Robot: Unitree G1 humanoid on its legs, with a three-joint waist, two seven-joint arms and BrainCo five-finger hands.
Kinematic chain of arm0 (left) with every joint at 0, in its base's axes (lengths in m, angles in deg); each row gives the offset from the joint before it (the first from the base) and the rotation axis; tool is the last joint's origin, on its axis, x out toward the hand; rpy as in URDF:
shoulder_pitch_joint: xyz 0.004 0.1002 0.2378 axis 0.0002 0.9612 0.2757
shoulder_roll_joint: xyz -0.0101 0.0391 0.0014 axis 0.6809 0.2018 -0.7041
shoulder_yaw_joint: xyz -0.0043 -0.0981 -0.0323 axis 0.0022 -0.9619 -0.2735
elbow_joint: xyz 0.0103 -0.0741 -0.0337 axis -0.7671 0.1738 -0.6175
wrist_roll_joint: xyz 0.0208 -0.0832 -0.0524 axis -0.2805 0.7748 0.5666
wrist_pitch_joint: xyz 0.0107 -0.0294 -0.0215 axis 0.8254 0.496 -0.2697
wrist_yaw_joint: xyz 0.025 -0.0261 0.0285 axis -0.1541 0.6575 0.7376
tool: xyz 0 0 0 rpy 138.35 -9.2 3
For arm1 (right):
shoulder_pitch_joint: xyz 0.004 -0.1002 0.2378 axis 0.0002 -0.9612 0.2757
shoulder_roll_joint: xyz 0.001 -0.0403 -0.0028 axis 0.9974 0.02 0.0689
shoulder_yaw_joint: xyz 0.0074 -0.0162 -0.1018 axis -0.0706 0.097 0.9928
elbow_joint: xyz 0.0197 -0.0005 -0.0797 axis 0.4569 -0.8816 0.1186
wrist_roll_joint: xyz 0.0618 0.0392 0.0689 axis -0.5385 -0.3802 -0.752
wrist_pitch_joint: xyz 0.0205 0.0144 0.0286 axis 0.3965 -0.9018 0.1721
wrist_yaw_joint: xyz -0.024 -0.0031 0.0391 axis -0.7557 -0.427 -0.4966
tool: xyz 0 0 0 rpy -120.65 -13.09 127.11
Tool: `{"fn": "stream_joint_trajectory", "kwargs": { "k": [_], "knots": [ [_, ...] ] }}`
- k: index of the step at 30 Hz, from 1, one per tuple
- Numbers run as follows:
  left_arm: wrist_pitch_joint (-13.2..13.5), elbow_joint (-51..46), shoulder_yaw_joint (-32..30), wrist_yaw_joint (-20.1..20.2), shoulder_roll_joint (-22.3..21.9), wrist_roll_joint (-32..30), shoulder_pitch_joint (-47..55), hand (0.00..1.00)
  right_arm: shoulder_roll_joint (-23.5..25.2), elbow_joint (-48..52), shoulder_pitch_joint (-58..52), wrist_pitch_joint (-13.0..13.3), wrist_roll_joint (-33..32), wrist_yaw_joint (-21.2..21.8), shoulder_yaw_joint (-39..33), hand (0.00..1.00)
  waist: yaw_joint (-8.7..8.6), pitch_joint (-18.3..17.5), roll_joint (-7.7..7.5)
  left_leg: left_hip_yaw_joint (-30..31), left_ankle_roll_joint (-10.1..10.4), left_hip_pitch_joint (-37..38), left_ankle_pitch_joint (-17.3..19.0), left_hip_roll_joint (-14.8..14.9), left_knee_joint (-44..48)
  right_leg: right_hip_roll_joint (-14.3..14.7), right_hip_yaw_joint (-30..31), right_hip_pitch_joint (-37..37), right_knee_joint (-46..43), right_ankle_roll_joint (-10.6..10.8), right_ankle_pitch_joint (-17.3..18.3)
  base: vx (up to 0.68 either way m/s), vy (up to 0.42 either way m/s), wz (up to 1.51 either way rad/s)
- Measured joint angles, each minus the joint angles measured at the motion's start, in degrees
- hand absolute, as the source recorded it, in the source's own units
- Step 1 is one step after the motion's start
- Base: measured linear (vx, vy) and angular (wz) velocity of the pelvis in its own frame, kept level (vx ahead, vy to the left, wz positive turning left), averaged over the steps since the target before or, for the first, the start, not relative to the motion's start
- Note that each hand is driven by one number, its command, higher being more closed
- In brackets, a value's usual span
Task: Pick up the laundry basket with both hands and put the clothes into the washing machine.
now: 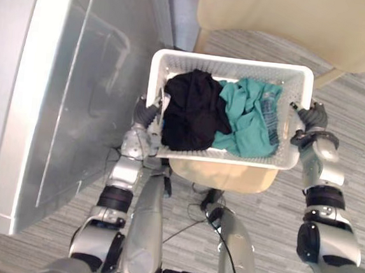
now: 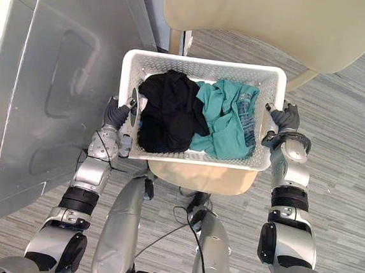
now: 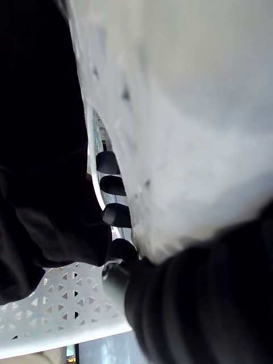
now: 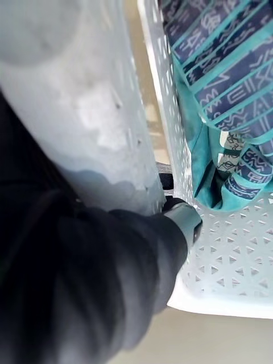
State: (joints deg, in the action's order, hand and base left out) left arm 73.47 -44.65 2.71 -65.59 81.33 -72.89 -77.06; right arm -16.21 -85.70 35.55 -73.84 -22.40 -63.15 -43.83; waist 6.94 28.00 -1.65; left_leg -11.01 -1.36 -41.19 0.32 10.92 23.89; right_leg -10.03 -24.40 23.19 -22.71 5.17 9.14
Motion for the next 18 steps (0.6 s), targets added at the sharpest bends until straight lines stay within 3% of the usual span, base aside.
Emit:
{"fn": "stream_joint_trajectory", "kwargs": {
  "k": [3, 4, 6, 7, 18],
  "knots": [
    [-0.03, 0.0, 0.0, 0.08, -0.15, 0.0, 0.09, 1.0, 0.0, -1.42, 0.05, 0.69, -0.01, 0.5, 0.0, 1.0, 0.0, 0.0, 0.0, 0.02, 0.19, 0.21, -0.13, 0.0, -0.09, -0.05, -0.45, -0.26, -0.1, 0.0, 0.0, 0.06, -0.045, 0.03],
    [-0.34, 0.04, 0.0, 0.16, -0.18, 0.0, 0.2, 0.0, 0.0, -2.46, 0.08, 0.73, -0.3, 1.08, 0.0, 1.0, -0.09, 0.0, 0.0, 0.07, 0.22, 0.57, -0.14, -0.01, -0.16, -0.06, -0.67, -0.7, -0.09, 0.0, 0.0, 0.04, -0.044, 0.05],
    [-1.25, 0.31, 0.0, 0.34, -0.48, 0.08, 0.48, 0.0, 0.01, -4.45, 0.12, 0.6, -0.31, 1.3, 0.0, 1.0, -0.05, 0.0, 0.0, -0.02, 0.74, 1.54, -0.48, -0.17, -0.73, -0.15, -0.75, -1.46, -0.08, 0.0, 0.0, 0.04, -0.047, 0.08],
    [-1.5, 0.31, -0.03, 0.37, -0.92, 0.23, 0.79, 0.0, 0.02, -6.0, 0.15, 0.58, -0.32, 1.39, 0.0, 0.0, 0.07, 0.0, 0.0, 0.01, 1.01, 2.02, -0.68, -0.28, -1.25, -0.19, -0.86, -1.78, -0.08, -0.01, -0.01, 0.03, -0.053, 0.09],
    [-2.26, 0.77, -0.52, 3.21, -2.65, 5.0, 4.1, 0.0, -1.28, -12.93, -2.83, -2.17, 2.55, 5.37, -1.76, 0.0, 0.34, -0.07, 0.13, -0.09, 1.33, 6.68, -1.08, -1.05, -2.22, -0.34, -1.61, -6.04, -0.11, -0.12, 0.15, 0.03, -0.054, 0.05]
  ]
}}
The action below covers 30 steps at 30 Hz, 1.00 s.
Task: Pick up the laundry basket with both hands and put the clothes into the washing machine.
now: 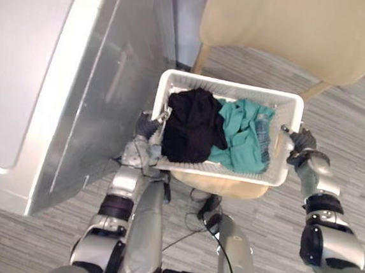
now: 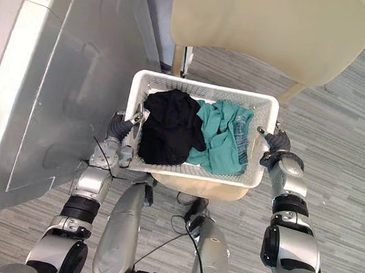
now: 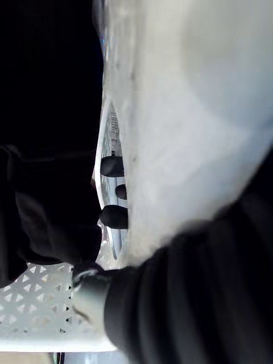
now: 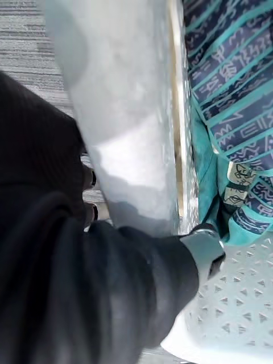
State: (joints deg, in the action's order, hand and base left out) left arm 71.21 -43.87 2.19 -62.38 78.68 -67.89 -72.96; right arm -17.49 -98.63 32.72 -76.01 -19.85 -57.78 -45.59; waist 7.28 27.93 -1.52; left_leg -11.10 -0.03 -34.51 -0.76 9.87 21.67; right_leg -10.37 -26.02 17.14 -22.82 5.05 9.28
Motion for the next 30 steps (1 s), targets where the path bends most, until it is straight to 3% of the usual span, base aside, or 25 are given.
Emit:
{"fn": "stream_joint_trajectory", "kwargs": {
  "k": [4, 10, 12, 14, 16, 19, 25, 30],
  "knots": [
    [0.02, -0.6, 0.04, 0.49, -2.44, 0.94, 1.57, 0.0, 1.14, 0.12, -4.01, 0.12, -0.12, 0.41, -4.21, 0.0, 0.24, -0.03, 0.05, -0.42, -0.03, 2.88, 0.01, -1.08, -1.23, -0.82, -0.55, -2.67, 0.04, -0.42, 0.71, 0.03, -0.029, 0.14],
    [0.52, -6.01, 0.04, -2.01, -3.75, 5.85, 6.87, 0.0, 7.81, 4.57, -10.27, 1.18, -4.74, -0.59, -9.84, 0.0, 0.63, -0.15, 0.99, -1.69, -0.23, 8.41, -0.13, -1.92, -3.24, -1.11, 0.2, -7.26, 1.26, 0.29, 2.38, 0.03, -0.069, -0.02],
    [3.37, -11.99, -1.71, -1.92, -4.36, 11.81, 9.49, 0.0, 9.19, 7.56, -13.94, 1.4, -6.07, -2.89, -10.48, 0.0, 0.93, -0.2, 1.57, -1.92, -0.24, 10.88, -0.15, -2.08, -3.75, -1.11, 0.68, -9.42, 1.52, 0.56, 3.18, 0.05, -0.098, 0.02],
    [5.87, -18.37, -1.74, -0.41, -2.94, 13.17, 10.2, 0.0, 9.21, 11.68, -18.63, 1.41, -6.38, -6.08, -12.37, 0.0, 1.32, -0.58, 2.39, -1.74, 0.04, 12.85, -0.35, -2.16, -4.37, -0.95, 0.64, -11.56, 2.11, 0.48, 3.37, 0.05, -0.081, 0.06],
    [7.83, -20.77, -2.73, -0.41, -1.55, 13.02, 10.33, 0.0, 9.09, 18.53, -23.61, 1.77, -6.23, -7.23, -13.05, 0.0, 0.4, -1.78, 2.86, -1.77, 0.29, 15.9, -0.55, -2.68, -5.89, -0.95, 0.89, -14.04, 3.16, 0.53, 3.44, 0.05, -0.073, -0.04],
    [7.54, -20.74, -3.97, 0.77, 1.44, 13.0, 13.0, 0.0, 8.83, 21.64, -27.44, 1.9, -5.06, -6.96, -13.04, 0.0, -1.87, -4.85, 3.09, -1.74, 0.37, 18.34, -0.63, -2.89, -6.98, -0.86, 1.06, -16.11, 4.22, 0.53, 3.46, 0.08, -0.073, -0.06],
    [7.46, -20.72, -3.91, 3.62, 3.64, 13.22, 17.04, 0.0, 8.22, 21.64, -29.51, 1.61, -4.52, -5.47, -12.6, 0.0, -2.18, -7.52, 3.89, -1.64, 0.83, 21.14, -1.12, -2.92, -8.63, -0.75, 1.11, -18.01, 4.03, 0.09, 3.72, 0.02, -0.065, 0.01],
    [6.94, -20.72, -4.66, 4.69, 4.51, 13.62, 20.59, 0.0, 7.86, 21.73, -29.46, 1.56, -4.46, -4.13, -11.57, 0.0, -3.17, -7.71, 3.91, -1.5, 0.97, 21.31, -5.01, -3.35, -13.76, -0.32, 1.43, -16.14, 4.6, -0.38, 3.99, -0.08, -0.034, 0.04]
  ]
}}
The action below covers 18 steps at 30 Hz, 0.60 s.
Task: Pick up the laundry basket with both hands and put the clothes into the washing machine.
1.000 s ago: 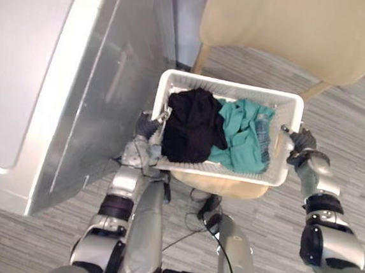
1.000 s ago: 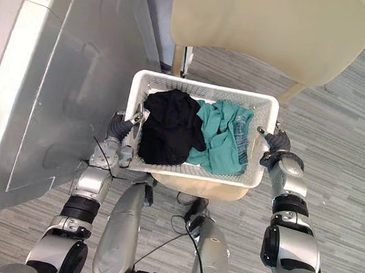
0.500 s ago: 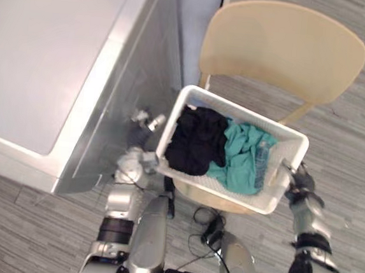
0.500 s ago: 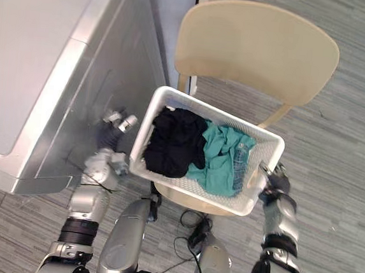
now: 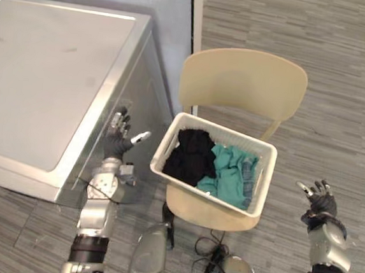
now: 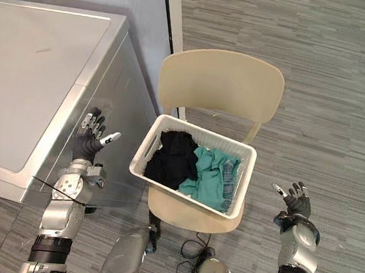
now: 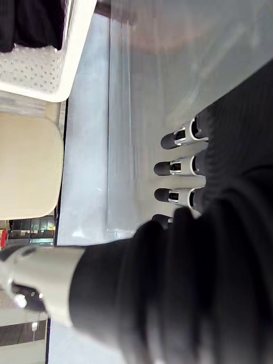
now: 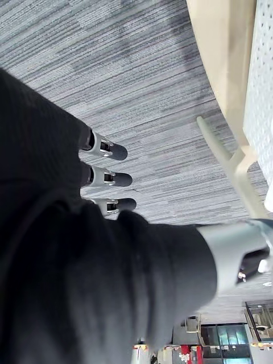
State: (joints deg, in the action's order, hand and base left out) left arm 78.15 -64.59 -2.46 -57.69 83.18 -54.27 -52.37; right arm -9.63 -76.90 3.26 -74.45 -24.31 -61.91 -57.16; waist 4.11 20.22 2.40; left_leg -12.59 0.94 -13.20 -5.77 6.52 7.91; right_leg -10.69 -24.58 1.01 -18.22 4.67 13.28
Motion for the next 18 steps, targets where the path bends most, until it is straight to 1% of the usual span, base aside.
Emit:
{"fn": "stream_joint_trajectory", "kwargs": {
  "k": [4, 7, 9, 10, 13, 15, 17, 18],
  "knots": [
    [-0.68, 0.0, -1.79, -0.21, 0.44, -0.14, 0.52, 0.0, 0.06, 0.25, -1.07, 0.0, -0.09, -0.17, -0.01, 0.0, -0.02, -0.36, -0.03, -0.22, 0.1, 0.08, -0.16, 0.39, -0.42, 0.51, 0.77, 0.31, 0.2, -0.19, -0.18, -0.03, -0.016, -0.06],
    [-0.73, -1.89, -3.06, -0.4, 0.15, -0.59, 1.79, 0.0, 0.22, 1.05, -2.73, 0.07, -0.12, -0.24, -0.28, 0.0, -0.33, -2.23, -0.14, -0.05, 0.11, 0.1, -0.26, 0.44, -0.35, 0.77, 0.66, -0.08, 0.58, -0.34, -0.42, 0.03, -0.017, 0.01],
    [-0.81, -4.99, -3.91, -0.38, -0.44, -0.87, 2.52, 0.0, 0.73, 1.07, -3.95, 0.13, -0.12, -0.38, -1.46, 0.0, -0.44, -2.47, -0.12, 0.62, 0.12, 0.96, -0.25, 0.46, -0.23, 1.19, -0.18, -1.95, 1.86, -0.46, -0.82, 0.04, -0.037, 0.15],
    [-0.84, -8.27, -5.14, -0.28, -1.48, -2.15, 3.81, 0.0, 2.14, 1.07, -5.15, 0.15, -0.12, -0.42, -3.14, 0.0, -0.42, -2.6, -0.21, 1.52, 0.15, 2.04, -0.23, 0.58, -0.2, 1.93, -0.64, -4.06, 3.54, -0.7, -1.39, 0.03, -0.057, 0.17],
    [-0.64, -14.39, -7.65, -0.1, -2.95, -2.87, 7.43, 0.0, 4.6, 0.83, -7.18, 0.24, -0.13, -0.38, -5.7, 0.0, -0.42, -2.77, -0.24, 1.92, 0.24, 3.55, -0.14, 0.85, 0.15, 2.81, -0.92, -6.96, 5.87, -0.75, -1.97, 0.0, -0.063, 0.08],
    [-0.17, -17.65, -11.11, -0.34, -4.57, -2.69, 9.63, 0.0, 6.02, -0.93, -9.08, 0.54, -0.26, -0.25, -8.31, 0.0, -0.37, -3.09, -0.14, 2.74, 0.25, 4.1, -0.14, 0.93, 0.2, 3.21, -1.45, -8.1, 6.38, -0.76, -2.0, -0.02, -0.051, 0.15],
    [0.57, -19.63, -20.24, -1.95, -4.84, -2.5, 10.52, 0.0, 6.28, -7.61, -11.18, 0.89, -0.57, -0.19, -13.1, 0.0, -0.03, -3.85, 0.33, 4.53, 0.27, 3.84, -0.14, 0.99, 0.1, 3.85, -3.16, -8.91, 6.61, -0.84, -1.94, -0.04, -0.062, 0.4],
    [0.93, -21.42, -24.35, -3.4, -4.82, -2.63, 11.48, 0.0, 6.27, -11.23, -12.84, 0.85, -0.58, -0.22, -15.53, 0.0, 0.22, -4.56, 0.8, 5.09, 0.77, 2.88, -0.52, 1.0, 0.11, 4.13, -4.65, -8.81, 6.24, -1.17, -1.64, -0.04, -0.049, 0.51]
  ]
}}
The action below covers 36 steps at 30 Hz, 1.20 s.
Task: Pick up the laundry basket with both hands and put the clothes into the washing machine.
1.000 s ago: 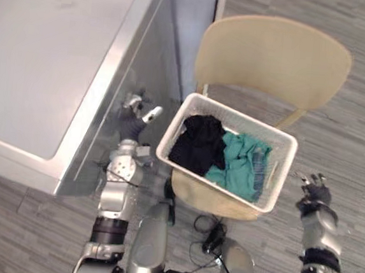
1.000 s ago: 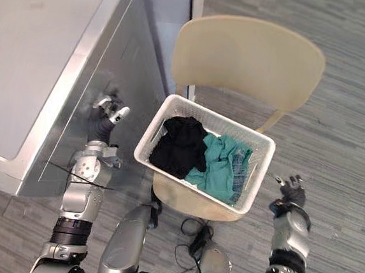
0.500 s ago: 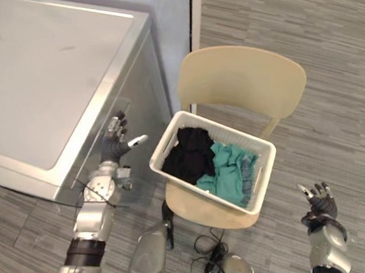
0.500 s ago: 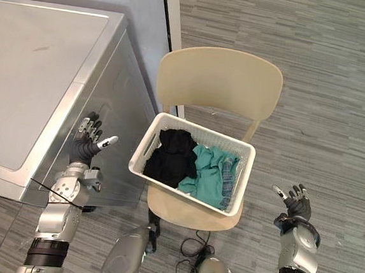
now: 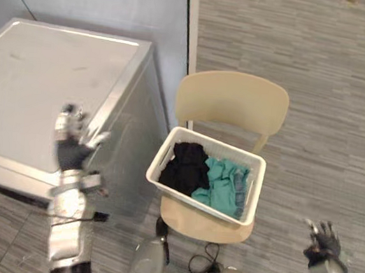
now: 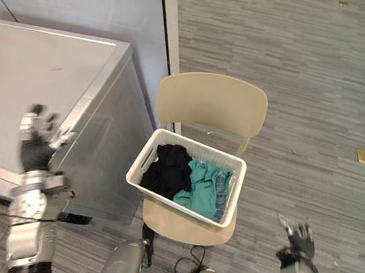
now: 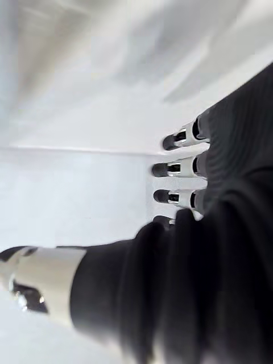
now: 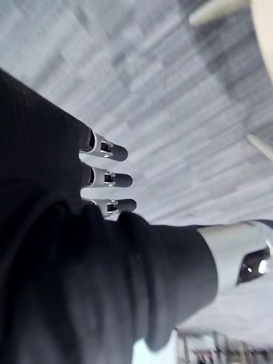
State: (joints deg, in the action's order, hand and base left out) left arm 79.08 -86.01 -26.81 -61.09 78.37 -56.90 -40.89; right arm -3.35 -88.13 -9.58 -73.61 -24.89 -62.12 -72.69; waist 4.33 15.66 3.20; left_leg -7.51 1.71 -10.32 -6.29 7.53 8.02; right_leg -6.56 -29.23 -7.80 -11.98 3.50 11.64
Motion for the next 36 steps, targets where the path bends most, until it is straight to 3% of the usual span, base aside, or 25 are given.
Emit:
{"fn": "stream_joint_trajectory", "kwargs": {
  "k": [2, 3, 4, 5, 6, 7, 8, 9, 10, 11, 12, 13, 14, 16, 19, 20, 21, 22, 23, 26, 28, 31, 33, 34, 36],
  "knots": [
    [0.22, -2.87, -2.42, -1.55, 0.13, -0.21, 1.1, 0.0, -0.18, -6.1, -2.06, -0.19, 0.01, 0.06, -2.62, 0.0, 0.77, -1.0, 1.21, 2.3, -0.34, -1.69, -2.48, -0.35, -1.35, 0.5, -3.41, 1.12, -1.48, -1.26, 0.75, -0.09, -0.051, 0.9],
    [0.73, -3.95, -2.56, -2.09, 0.3, -0.49, 0.67, 0.0, -0.15, -11.24, -3.37, -0.54, -0.01, 0.1, -5.56, 0.0, 0.73, -2.44, 1.35, 1.75, -2.29, -1.65, -3.54, -0.33, -6.08, 0.35, -5.95, 1.57, 0.32, -2.34, 0.8, -0.14, -0.037, 1.16],
    [0.8, -4.12, -3.07, -2.26, 0.48, -1.04, -0.14, 0.0, 0.28, -13.81, -3.07, -0.71, -0.03, 0.18, -7.48, 0.0, 0.75, -2.11, 0.71, -2.48, -4.49, -4.39, -0.81, 0.74, -1.09, 0.14, -7.92, 1.82, 0.32, -1.92, 0.28, -0.13, -0.037, 1.06],
    [1.14, -4.19, -4.11, -3.02, 0.6, -2.5, -0.81, 0.0, 1.39, -17.21, -2.92, -0.81, 0.01, 0.22, -8.86, 0.0, 1.48, -1.86, 0.62, -9.8, -9.68, -8.33, 5.81, 4.61, 14.28, -0.72, -10.22, 1.76, -0.91, -1.93, 0.28, -0.09, -0.019, 0.68],
    [1.19, -3.84, -5.5, -4.0, 0.52, -4.68, 0.5, 0.0, 2.24, -20.14, -3.21, -1.32, -0.02, 0.38, -10.92, 0.0, 1.69, -1.85, 0.0, -14.37, -10.83, -7.63, 9.94, 8.19, 29.24, -1.54, -11.41, -0.39, -1.9, -2.01, 0.22, -0.07, -0.003, 0.7],
    [1.21, -3.15, -5.86, -4.36, 0.57, -6.07, 1.93, 0.0, 2.84, -20.61, -4.59, -2.09, -0.03, 1.21, -11.06, 0.0, 1.4, -3.35, 1.82, -15.65, -7.79, -6.08, 11.42, 9.27, 32.75, -1.22, -13.04, -1.45, -3.66, -2.03, 0.23, -0.08, 0.025, 0.81],
    [1.17, -2.32, -5.27, -4.22, 0.7, -6.84, 1.44, 0.0, 3.02, -21.81, -4.94, -2.21, -0.01, 1.86, -11.07, 0.0, 0.86, -3.84, 2.68, -15.36, -7.1, -6.66, 10.55, 7.35, 30.75, -2.15, -13.91, -0.17, -6.23, -3.87, 1.27, -0.08, 0.051, 1.0],
    [1.24, -1.78, -5.09, -4.18, 0.59, -7.04, 1.12, 0.0, 3.01, -23.62, -4.72, -2.45, 0.01, 2.44, -11.15, 0.0, 0.3, -4.81, 2.33, -13.01, -5.1, -6.52, 9.37, 4.84, 26.32, -2.21, -13.78, 1.11, -4.76, -4.75, 2.37, -0.21, 0.017, 1.7],
    [1.47, -0.08, -5.87, -4.22, -0.13, -7.61, -0.04, 0.0, 3.78, -27.16, -4.25, -2.79, 0.03, 2.88, -10.77, 0.0, -2.3, -6.87, -0.37, -8.15, -5.0, -5.74, 10.44, -0.09, 20.48, -1.69, -13.36, 2.94, 1.67, -5.4, -0.43, -0.18, 0.012, 1.56],
    [1.41, 1.12, -6.14, -4.21, -0.76, -7.82, -0.59, 0.0, 3.98, -28.44, -3.52, -2.69, 0.04, 2.96, -10.67, 0.0, -1.89, -6.78, 0.37, -9.5, -5.93, -5.83, 14.76, 1.33, 26.66, -1.98, -15.53, 3.17, 1.31, -4.09, -1.85, -0.21, 0.001, 1.38],
    [1.11, 3.8, -6.35, -4.35, -2.12, -8.13, 0.66, 0.0, 4.18, -28.73, -1.77, -2.57, 0.24, 2.99, -8.76, 0.0, -0.12, -6.29, 1.39, -9.72, -0.22, -0.7, 19.48, 4.0, 26.32, -2.01, -16.86, 3.96, -0.73, -3.57, -2.62, -0.11, 0.048, 0.63],
    [0.77, 5.3, -5.9, -4.03, -2.27, -8.22, 1.34, 0.0, 4.53, -28.85, -0.96, -2.75, 0.63, 3.43, -8.18, 0.0, -0.3, -6.42, 2.12, -8.99, 1.91, 0.46, 20.93, 4.17, 24.0, -2.16, -18.21, 4.47, -1.32, -3.55, -2.6, -0.2, 0.13, 0.67],
    [-0.27, 8.64, -4.52, -3.59, -2.28, -8.19, 1.67, 0.0, 5.12, -29.05, 0.92, -3.13, 1.76, 3.92, -6.51, 0.0, -0.16, -6.6, 3.33, -9.36, 1.66, 1.24, 22.56, 3.36, 19.4, -2.91, -19.5, 5.83, -3.07, -3.53, -2.59, -0.2, 0.213, 0.72],
    [-1.9, 13.76, -2.78, -2.39, -2.63, -8.11, 2.0, 0.0, 6.59, -29.47, 3.45, -3.41, 4.48, 3.34, -4.21, 0.0, 1.0, -5.75, 1.58, -9.39, -0.18, 2.67, 20.64, 0.17, 14.68, -5.65, -20.14, 6.42, -5.1, -3.22, -2.74, -0.2, 0.2, 0.53],
    [-3.24, 22.82, 2.74, 0.56, -3.1, -8.77, 7.1, 0.0, 4.06, -28.17, 4.05, -4.2, 10.73, 3.44, 8.98, 0.0, 2.21, -5.57, 0.71, -8.45, -1.89, 2.7, 19.64, -3.08, 13.28, -9.55, -19.61, 7.56, -9.32, -3.3, -3.71, -0.2, 0.214, 0.21],
    [-3.82, 27.47, 4.85, 1.52, -3.28, -8.75, 7.88, 0.0, 2.96, -26.22, 3.84, -4.25, 13.26, 3.43, 14.7, 0.0, 2.63, -5.32, 0.48, -7.7, -3.55, 2.59, 18.65, -4.85, 11.59, -11.92, -16.37, 9.79, -13.47, -4.1, -4.21, -0.22, 0.219, 0.35],
    [-4.09, 32.37, 6.85, 1.83, -3.33, -8.78, 7.84, 0.0, 2.05, -22.98, 3.87, -4.2, 16.17, 3.46, 20.66, 0.0, 2.43, -4.98, 0.56, -6.42, -5.17, 2.63, 17.28, -6.11, 10.66, -12.59, -8.34, 13.66, -17.37, -4.93, -4.68, -0.18, 0.155, 0.47],
    [-4.11, 34.69, 7.72, 1.84, -3.29, -9.02, 7.65, 0.0, 1.88, -21.06, 4.06, -4.2, 17.17, 3.44, 23.56, 0.0, 2.4, -4.68, 0.55, -5.71, -5.44, 2.51, 16.6, -6.5, 10.37, -11.75, -3.26, 15.12, -17.96, -4.5, -4.33, -0.21, 0.143, 0.74],
    [-4.16, 39.42, 9.32, 1.8, -3.25, -9.27, 7.2, 0.0, 2.05, -16.84, 4.13, -4.27, 19.07, 3.32, 29.6, 0.0, 2.25, -4.39, 0.39, -4.68, -6.09, 2.25, 15.12, -7.13, 9.76, -9.28, 6.26, 16.62, -18.72, -3.34, -3.56, -0.13, 0.057, 0.72],
    [-5.02, 43.77, 11.41, 1.67, -3.57, -9.26, 7.98, 0.0, 5.21, -4.64, 4.12, -3.98, 20.94, 3.33, 38.97, 0.0, 1.24, -4.16, -2.21, 0.15, -5.98, 2.21, 11.89, -11.08, 6.82, -6.23, 16.47, 16.93, -22.92, -0.68, -0.51, -0.15, -0.027, 1.14],
    [-5.12, 44.87, 11.77, 1.61, -4.7, -9.33, 8.71, 0.0, 7.64, 4.02, 5.09, -2.07, 21.71, 2.9, 44.33, 0.0, 1.29, -4.21, -2.83, 3.35, -5.15, 1.24, 10.82, -12.32, 5.54, -3.02, 20.13, 16.05, -22.96, 0.92, 2.28, -0.15, -0.106, 1.05],
    [-5.01, 45.15, 11.8, 0.41, -6.51, -9.13, 9.09, 0.0, 8.85, 8.78, 8.74, -0.13, 22.01, 2.41, 49.7, 0.0, 1.52, -4.26, -3.88, 6.19, -3.33, -0.81, 9.59, -14.38, 3.67, -1.74, 21.36, 12.83, -15.02, -0.43, 6.49, -0.19, -0.161, 1.08],
    [-4.75, 46.53, 12.12, -0.58, -7.72, -7.57, 8.19, 0.0, 8.62, 10.26, 10.74, 0.57, 21.95, 0.73, 50.6, 0.0, 2.36, -4.04, -2.91, 9.09, -1.67, -2.56, 8.43, -14.03, -0.43, -1.65, 16.19, 13.27, -11.73, -1.33, 5.49, -0.15, -0.118, 1.28],
    [-4.73, 46.54, 12.12, -0.69, -7.72, -6.96, 7.71, 0.0, 8.57, 11.11, 10.65, 0.56, 21.95, 0.14, 50.58, 0.0, 2.49, -3.91, -3.02, 8.25, -1.65, -3.31, 8.42, -13.52, -1.27, -1.77, 14.59, 13.35, -11.07, -1.86, 4.53, -0.16, -0.097, 1.26],
    [-4.36, 46.6, 12.04, -0.91, -7.76, -5.11, 7.01, 0.0, 7.6, 12.47, 11.06, 0.66, 21.69, -1.0, 50.12, 0.0, 2.45, -3.66, -3.01, -0.39, -1.77, -6.92, 8.49, -9.61, 1.14, -1.92, 9.16, 13.68, -9.58, -2.38, 2.54, -0.14, -0.044, 1.24]
  ]
}}
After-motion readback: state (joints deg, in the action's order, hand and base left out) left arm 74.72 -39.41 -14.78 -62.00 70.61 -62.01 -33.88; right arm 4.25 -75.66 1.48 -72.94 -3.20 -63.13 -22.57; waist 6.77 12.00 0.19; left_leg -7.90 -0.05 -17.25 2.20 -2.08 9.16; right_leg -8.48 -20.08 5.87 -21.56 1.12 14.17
